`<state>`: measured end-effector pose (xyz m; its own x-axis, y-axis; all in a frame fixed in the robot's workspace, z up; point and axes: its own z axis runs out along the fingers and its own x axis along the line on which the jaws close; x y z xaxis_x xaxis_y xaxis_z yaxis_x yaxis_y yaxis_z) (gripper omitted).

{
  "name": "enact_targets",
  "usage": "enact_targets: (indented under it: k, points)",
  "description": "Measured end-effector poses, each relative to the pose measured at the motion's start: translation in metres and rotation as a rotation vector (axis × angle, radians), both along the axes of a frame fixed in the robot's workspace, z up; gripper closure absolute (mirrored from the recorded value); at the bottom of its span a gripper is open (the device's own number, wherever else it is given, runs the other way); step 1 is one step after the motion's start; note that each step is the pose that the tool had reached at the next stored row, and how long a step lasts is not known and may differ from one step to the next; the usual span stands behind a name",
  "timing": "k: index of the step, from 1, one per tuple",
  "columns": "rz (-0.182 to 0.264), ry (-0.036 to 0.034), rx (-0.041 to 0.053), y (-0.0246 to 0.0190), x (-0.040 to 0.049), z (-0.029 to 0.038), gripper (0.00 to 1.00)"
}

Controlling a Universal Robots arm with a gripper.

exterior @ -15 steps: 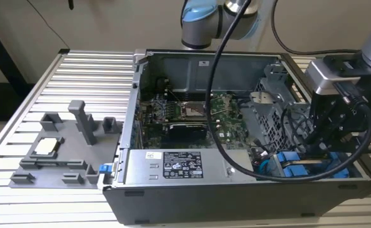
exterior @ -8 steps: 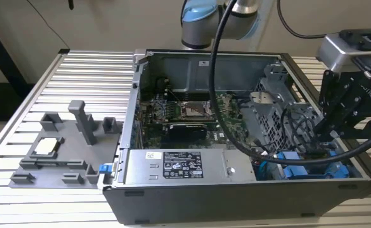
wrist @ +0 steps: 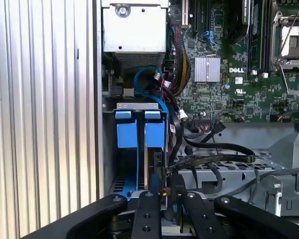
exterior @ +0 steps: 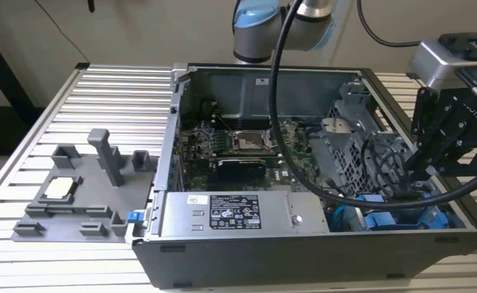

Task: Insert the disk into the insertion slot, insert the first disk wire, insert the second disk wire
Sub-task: 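Insert the second disk wire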

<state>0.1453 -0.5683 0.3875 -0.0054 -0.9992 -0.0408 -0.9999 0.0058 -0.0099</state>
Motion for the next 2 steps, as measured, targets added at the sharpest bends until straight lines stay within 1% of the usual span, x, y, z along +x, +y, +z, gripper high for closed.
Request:
enact_targets:
  k: [2]
  points:
    - [0.000, 0.0000, 0.0000, 0.0000, 0.0000, 0.0000, 0.76]
